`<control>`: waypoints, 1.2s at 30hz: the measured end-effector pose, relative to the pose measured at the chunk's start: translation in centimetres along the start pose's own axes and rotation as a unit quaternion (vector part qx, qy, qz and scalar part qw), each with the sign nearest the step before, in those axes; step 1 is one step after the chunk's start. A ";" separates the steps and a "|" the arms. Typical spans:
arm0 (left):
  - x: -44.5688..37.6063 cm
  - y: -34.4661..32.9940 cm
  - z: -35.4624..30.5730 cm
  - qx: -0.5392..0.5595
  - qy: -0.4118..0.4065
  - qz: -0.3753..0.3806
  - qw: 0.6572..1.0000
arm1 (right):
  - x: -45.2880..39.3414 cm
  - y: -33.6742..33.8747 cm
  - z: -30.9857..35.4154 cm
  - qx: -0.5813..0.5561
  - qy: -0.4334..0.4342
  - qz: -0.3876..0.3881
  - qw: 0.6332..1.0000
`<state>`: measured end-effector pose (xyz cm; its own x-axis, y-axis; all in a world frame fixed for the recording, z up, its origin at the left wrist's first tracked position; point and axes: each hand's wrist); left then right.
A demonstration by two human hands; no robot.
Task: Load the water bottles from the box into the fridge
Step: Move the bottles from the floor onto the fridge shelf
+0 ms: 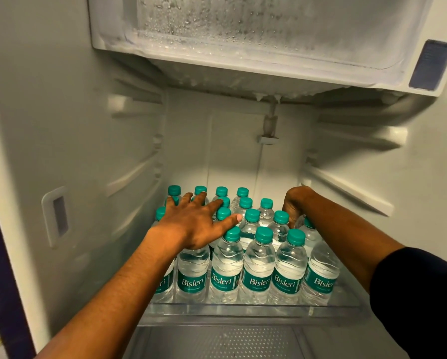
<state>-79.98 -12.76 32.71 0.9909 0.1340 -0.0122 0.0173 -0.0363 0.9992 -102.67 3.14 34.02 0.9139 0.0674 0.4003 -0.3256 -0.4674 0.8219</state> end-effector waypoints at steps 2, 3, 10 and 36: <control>-0.1 -0.1 0.0 -0.001 0.001 0.002 1.000 | -0.1 0.1 0.0 0.001 -0.003 0.017 1.000; -0.1 -0.1 0.0 -0.001 0.001 0.002 1.000 | 0.0 0.1 0.0 0.005 -0.004 0.028 1.000; -0.2 0.0 0.0 -0.003 0.002 0.001 1.000 | -1.8 0.5 0.1 0.006 -0.001 0.063 0.998; -0.4 -0.2 0.0 -0.012 0.006 -0.001 1.000 | -2.8 3.6 -1.7 -0.312 0.092 -0.050 0.944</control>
<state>-80.34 -12.80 32.48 0.9892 0.1462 -0.0144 0.0164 -0.0126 0.9998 -106.80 2.76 36.54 0.9084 0.2630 0.3249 -0.3722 0.1554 0.9150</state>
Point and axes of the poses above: each hand's wrist, its own x-axis away from the middle knuckle, its own y-axis out of the back of the hand, z = x × y, and after that the axes turned 8 degrees about -y, right-handed
